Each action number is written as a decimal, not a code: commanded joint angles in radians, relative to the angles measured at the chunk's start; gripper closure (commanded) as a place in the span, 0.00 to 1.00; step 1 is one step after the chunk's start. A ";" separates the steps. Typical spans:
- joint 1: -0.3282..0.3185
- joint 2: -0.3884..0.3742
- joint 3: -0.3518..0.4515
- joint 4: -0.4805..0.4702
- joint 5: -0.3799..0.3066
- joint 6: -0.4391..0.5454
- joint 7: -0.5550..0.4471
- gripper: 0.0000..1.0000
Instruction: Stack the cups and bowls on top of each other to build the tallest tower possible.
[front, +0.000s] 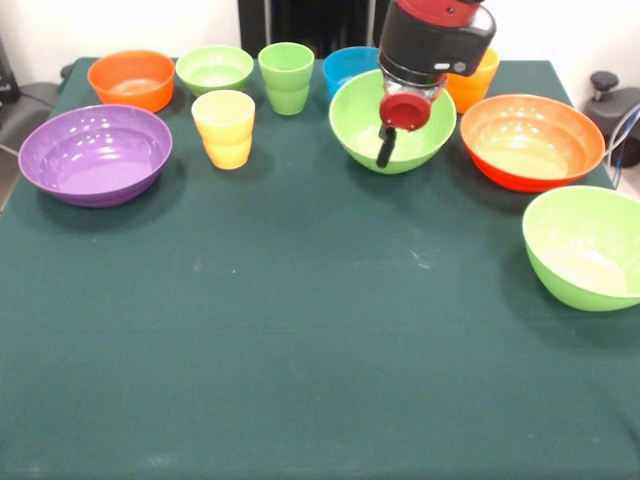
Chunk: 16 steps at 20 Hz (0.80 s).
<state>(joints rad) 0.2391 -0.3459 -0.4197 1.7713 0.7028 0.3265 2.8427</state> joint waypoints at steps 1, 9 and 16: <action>-0.017 0.087 0.122 -0.071 -0.051 -0.027 0.048 0.00; 0.009 0.100 0.078 -0.113 -0.047 0.032 0.075 0.00; 0.020 0.102 0.075 -0.121 -0.040 0.055 0.089 0.00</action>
<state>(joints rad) 0.2440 -0.2771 -0.4222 1.7321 0.7028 0.3253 2.8427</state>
